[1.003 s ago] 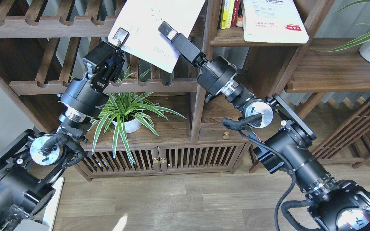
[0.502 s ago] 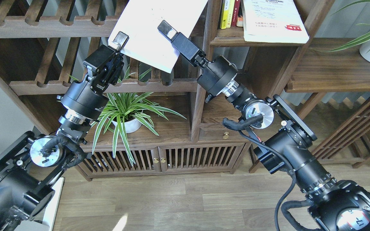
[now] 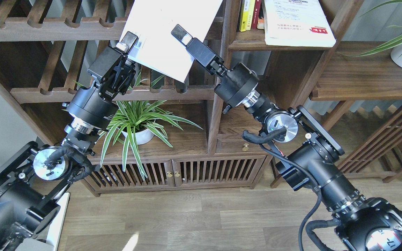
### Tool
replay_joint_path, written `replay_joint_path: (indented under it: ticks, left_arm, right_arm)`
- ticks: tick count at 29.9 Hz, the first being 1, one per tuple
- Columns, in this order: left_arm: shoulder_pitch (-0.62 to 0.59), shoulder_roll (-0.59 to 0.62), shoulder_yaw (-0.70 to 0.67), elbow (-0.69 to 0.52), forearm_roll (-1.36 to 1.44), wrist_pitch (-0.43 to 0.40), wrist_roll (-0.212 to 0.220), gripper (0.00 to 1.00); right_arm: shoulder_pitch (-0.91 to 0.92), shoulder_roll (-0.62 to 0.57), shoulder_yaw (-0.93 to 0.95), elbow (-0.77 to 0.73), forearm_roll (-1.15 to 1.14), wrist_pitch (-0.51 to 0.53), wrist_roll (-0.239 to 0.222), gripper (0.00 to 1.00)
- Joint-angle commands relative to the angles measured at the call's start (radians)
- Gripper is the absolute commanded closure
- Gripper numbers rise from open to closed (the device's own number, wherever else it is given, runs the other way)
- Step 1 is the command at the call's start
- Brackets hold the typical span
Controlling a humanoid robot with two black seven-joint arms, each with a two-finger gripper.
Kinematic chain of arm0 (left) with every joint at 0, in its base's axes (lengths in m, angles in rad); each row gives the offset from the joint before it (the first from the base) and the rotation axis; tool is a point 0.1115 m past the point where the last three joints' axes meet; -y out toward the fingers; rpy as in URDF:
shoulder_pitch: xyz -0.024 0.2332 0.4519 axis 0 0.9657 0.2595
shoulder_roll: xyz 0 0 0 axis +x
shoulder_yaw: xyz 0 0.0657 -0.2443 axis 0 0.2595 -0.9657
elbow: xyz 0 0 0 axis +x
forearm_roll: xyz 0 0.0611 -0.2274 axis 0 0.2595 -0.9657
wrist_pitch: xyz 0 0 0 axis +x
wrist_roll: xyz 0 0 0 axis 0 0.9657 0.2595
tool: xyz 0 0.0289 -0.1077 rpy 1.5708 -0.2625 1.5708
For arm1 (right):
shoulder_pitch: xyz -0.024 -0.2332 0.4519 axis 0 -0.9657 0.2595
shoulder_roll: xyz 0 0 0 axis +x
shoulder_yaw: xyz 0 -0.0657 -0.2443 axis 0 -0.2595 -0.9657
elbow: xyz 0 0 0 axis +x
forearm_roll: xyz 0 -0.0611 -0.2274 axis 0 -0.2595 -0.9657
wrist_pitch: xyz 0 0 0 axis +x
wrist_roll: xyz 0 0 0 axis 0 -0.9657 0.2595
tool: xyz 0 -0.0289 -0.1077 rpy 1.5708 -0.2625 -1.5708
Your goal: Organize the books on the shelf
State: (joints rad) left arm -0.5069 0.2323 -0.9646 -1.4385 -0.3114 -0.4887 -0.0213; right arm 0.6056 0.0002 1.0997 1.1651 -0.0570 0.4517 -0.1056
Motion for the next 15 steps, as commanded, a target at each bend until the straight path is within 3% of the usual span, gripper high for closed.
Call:
replay_joint_path:
  ticks: [1,11,15]
  left_arm:
    - [-0.001,-0.001,-0.011,-0.002,0.000,0.000,-0.009,0.06]
    - [0.008,0.004,-0.010,-0.002,0.000,0.000,-0.008,0.02]
    - [0.008,0.013,-0.016,0.000,0.000,0.000,-0.006,0.02]
  right_arm:
    - [-0.003,0.000,0.000,-0.001,0.000,0.001,0.000,0.86]
    - [-0.007,0.000,-0.003,0.005,0.000,0.002,-0.003,0.87]
    - [-0.059,0.000,-0.003,0.027,0.000,0.037,-0.009,0.96]
